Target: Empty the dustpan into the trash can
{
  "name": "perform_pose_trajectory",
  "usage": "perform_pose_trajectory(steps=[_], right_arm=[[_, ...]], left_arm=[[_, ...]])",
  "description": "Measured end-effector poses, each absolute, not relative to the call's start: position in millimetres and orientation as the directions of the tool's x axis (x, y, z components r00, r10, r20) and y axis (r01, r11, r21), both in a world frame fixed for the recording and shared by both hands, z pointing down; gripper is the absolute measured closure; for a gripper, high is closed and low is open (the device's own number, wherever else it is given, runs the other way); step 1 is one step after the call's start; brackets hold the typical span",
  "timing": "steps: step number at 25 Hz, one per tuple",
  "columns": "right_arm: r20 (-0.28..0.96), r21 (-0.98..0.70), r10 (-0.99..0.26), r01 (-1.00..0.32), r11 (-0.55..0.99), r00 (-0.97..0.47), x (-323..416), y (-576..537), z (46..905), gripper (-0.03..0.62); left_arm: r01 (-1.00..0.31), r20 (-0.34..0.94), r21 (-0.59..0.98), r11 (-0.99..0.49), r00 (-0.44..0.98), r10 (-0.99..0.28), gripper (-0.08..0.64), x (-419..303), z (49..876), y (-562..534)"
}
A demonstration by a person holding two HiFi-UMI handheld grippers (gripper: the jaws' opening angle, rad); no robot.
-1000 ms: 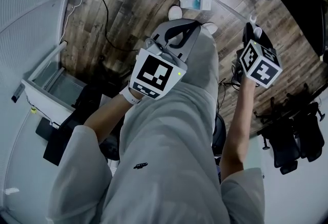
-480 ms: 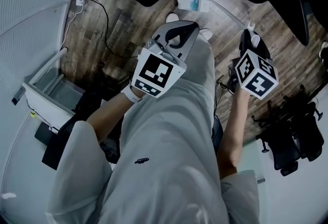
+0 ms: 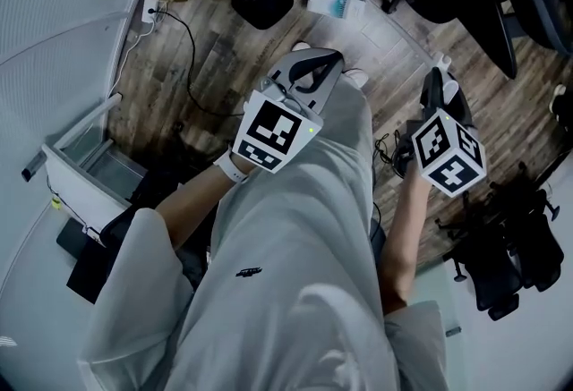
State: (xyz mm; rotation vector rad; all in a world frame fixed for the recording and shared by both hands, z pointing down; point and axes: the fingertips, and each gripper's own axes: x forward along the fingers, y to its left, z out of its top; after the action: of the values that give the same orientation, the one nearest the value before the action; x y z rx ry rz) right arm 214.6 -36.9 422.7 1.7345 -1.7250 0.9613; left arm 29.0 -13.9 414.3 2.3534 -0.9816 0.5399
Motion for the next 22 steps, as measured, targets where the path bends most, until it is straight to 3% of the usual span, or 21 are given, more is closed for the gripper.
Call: perform_pose_trajectory(steps=[9, 22], right_arm=[[0.729, -0.216, -0.679, -0.971, -0.104, -0.090, 201, -42, 384, 0.476], [0.654, -0.230, -0.736, -0.973, 0.030, -0.177, 164, -48, 323, 0.476]], left_arm=[[-0.749, 0.516, 0.293, -0.594, 0.647, -0.561, 0.554, 25, 390, -17], [-0.754, 0.491, 0.261, -0.603, 0.641, -0.590, 0.552, 20, 375, -27]])
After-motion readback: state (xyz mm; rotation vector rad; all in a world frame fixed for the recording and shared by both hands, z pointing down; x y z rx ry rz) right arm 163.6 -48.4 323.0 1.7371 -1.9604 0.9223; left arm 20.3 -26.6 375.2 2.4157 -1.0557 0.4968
